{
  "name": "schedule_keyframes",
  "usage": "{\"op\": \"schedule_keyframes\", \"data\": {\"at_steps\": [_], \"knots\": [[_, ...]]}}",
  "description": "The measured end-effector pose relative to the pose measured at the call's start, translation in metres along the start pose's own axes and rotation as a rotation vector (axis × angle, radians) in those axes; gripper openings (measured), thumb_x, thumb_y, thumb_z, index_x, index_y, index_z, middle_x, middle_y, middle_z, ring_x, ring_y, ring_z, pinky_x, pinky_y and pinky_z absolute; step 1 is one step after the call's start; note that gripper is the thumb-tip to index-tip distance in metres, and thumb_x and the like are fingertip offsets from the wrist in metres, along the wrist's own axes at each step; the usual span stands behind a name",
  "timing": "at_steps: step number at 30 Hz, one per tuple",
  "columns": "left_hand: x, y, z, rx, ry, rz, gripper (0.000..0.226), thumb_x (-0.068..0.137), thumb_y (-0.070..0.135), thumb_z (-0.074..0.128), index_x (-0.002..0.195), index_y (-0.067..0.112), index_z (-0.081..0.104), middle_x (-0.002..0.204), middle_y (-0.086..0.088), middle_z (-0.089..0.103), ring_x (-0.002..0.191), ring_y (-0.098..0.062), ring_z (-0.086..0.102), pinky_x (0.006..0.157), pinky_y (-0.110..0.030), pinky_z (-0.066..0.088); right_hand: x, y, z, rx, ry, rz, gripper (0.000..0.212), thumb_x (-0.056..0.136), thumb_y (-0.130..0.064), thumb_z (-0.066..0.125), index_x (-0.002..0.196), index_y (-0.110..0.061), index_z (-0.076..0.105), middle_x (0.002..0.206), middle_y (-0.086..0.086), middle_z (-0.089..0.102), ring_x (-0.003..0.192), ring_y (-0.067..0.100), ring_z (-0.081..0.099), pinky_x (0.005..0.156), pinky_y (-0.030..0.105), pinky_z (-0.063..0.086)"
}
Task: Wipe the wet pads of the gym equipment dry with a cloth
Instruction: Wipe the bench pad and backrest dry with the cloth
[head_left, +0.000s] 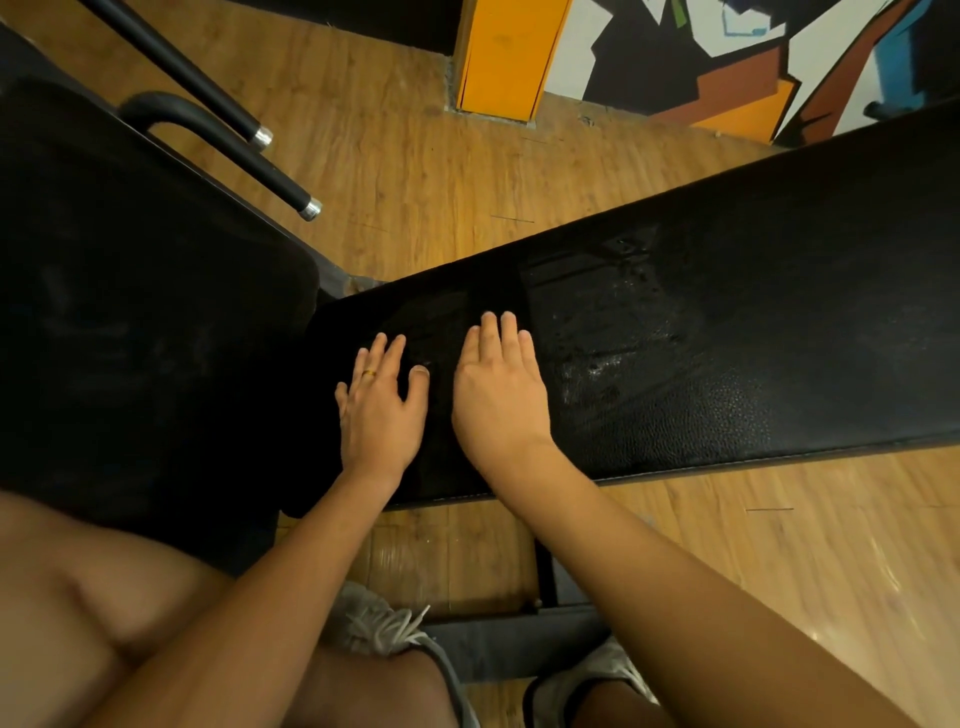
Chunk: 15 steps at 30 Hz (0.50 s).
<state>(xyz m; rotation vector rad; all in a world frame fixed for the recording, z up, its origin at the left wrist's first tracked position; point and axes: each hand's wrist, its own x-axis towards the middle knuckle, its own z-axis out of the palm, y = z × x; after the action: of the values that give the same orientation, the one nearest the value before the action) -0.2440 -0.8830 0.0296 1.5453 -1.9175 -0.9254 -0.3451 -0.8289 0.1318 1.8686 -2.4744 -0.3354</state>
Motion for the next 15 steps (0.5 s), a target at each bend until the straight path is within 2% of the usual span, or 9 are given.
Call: {"op": "schedule_keyframes", "data": {"at_steps": [4,8,12,15], "knots": [[0.001,0.000,0.001,0.017,0.003,-0.004,0.054,0.105,0.045,0.035,0.156,0.026,0.036,0.165,0.001,0.027,0.155,-0.017,0.013,0.124,-0.055,0.014,-0.046,0.004,0.009,0.029,-0.004,-0.068,0.059,0.104,-0.016,0.020,0.158,0.004,0.006,0.166,0.026,0.006,0.154,0.040,0.001,0.126,0.049,0.004],[0.001,0.001,0.000,0.023,-0.002,-0.008,0.054,0.105,0.046,0.034,0.156,0.027,0.036,0.165,0.002,0.027,0.155,-0.017,0.013,0.124,-0.055,0.012,-0.079,0.006,0.015,0.033,0.040,-0.096,0.061,0.096,-0.011,0.025,0.155,0.005,0.025,0.161,0.027,0.024,0.152,0.042,0.018,0.124,0.051,0.016],[0.001,0.000,0.000,0.009,-0.006,-0.013,0.054,0.105,0.046,0.035,0.156,0.028,0.035,0.166,0.003,0.026,0.155,-0.016,0.012,0.125,-0.053,0.010,-0.050,0.006,0.012,-0.007,-0.018,-0.107,0.058,0.102,-0.014,0.029,0.156,0.005,0.018,0.164,0.027,0.017,0.154,0.041,0.010,0.124,0.049,0.008],[0.001,0.000,0.000,0.008,-0.005,-0.010,0.054,0.105,0.046,0.035,0.156,0.028,0.035,0.166,0.005,0.025,0.155,-0.015,0.011,0.125,-0.052,0.010,0.008,0.009,0.007,-0.051,0.028,-0.084,0.060,0.105,-0.019,0.033,0.156,0.007,0.014,0.164,0.027,0.015,0.154,0.041,0.007,0.126,0.049,0.008]]}}
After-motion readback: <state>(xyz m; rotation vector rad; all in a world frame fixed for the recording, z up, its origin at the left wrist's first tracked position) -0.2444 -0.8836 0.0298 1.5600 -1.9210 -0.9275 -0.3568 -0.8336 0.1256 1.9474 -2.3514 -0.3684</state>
